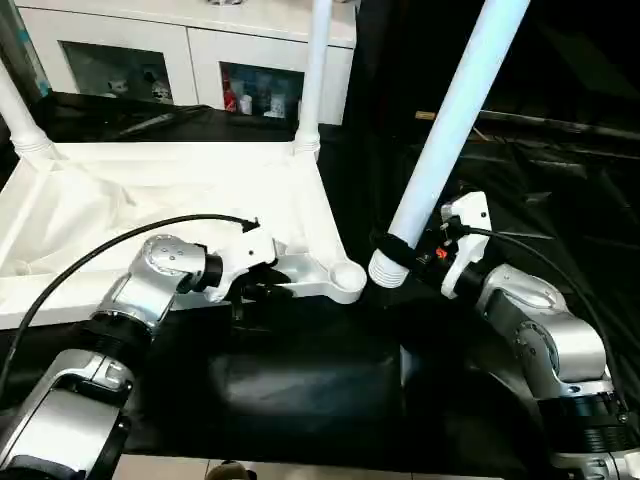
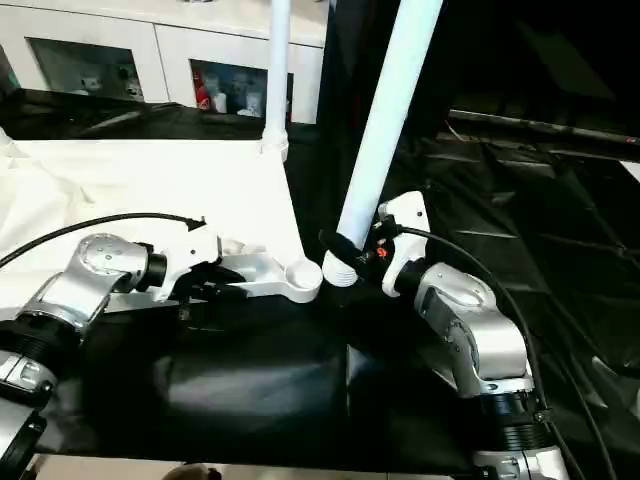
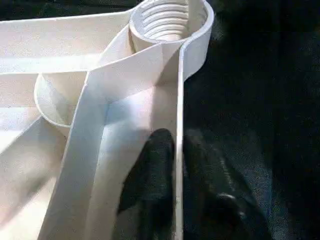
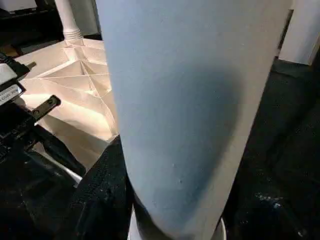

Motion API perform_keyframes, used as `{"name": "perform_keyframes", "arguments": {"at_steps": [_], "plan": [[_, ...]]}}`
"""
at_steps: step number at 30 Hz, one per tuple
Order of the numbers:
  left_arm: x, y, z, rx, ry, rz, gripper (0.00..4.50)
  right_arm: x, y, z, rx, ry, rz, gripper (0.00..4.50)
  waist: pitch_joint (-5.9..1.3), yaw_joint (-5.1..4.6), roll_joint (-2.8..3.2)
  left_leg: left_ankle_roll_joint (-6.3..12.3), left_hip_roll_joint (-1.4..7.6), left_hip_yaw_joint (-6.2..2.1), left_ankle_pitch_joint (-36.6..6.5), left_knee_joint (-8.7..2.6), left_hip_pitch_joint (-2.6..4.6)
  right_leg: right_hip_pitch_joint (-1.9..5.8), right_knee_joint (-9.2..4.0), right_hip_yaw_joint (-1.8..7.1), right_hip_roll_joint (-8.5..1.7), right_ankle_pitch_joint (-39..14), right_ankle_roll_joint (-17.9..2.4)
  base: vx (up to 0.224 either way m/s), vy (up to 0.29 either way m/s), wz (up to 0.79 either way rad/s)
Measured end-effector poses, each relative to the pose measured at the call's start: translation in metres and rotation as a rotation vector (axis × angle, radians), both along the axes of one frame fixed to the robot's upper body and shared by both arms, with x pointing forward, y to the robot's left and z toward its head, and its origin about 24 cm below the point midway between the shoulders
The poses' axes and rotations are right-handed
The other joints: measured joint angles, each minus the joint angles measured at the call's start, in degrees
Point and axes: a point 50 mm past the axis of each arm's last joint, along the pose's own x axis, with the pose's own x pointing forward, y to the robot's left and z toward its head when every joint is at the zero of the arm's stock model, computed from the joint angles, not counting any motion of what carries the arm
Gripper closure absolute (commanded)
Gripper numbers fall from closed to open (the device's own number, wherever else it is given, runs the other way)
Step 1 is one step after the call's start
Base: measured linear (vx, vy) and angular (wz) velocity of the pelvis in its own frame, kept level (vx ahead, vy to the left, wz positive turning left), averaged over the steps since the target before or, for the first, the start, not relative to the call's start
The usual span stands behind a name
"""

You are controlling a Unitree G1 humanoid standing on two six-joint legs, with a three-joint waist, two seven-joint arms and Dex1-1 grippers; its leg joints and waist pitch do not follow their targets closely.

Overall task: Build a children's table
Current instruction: Insert table leg to table base

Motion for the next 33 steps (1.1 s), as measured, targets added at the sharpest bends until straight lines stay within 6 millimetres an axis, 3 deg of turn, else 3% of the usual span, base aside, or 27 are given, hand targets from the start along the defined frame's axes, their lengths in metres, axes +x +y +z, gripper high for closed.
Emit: {"name": "perform_keyframes", "arguments": {"at_steps": [5, 14, 33], "plan": [[0.0, 0.0, -0.001, -0.002, 0.004, -0.002, 4.46, 0.0, 0.0, 0.0, 0.0, 0.001, 0.005, 2.59, 0.0, -0.02, 0.0, 0.0, 0.0, 0.0, 0.0, 0.01, 0.01, 0.0, -0.01, 0.0, 0.0, 0.0, 0.1, 0.0, 0.0, 0.0], [-0.003, -0.004, 0.001, 0.029, 0.055, -0.048, 4.5, 0.003, 0.013, 0.01, -0.029, 0.037, 0.162, 2.59, -0.03, 0.25, 0.01, 0.0, -0.01, 0.0, 0.0, 0.0, 0.03, 0.03, -0.09, 0.01, -0.01, 0.0, 0.0, 0.0, 0.0, 0.0], [-0.01, -0.028, 0.0, 0.016, 0.106, 0.063, 4.5, 0.019, 0.021, -0.008, -0.053, 0.182, 0.194, 2.59, -0.33, 0.35, -0.44, 0.0, -0.03, 0.0, 0.0, 0.03, 0.15, 0.19, -0.1, 0.0, -0.05, 0.0, 0.0, 0.0, 0.0, 0.0]]}}
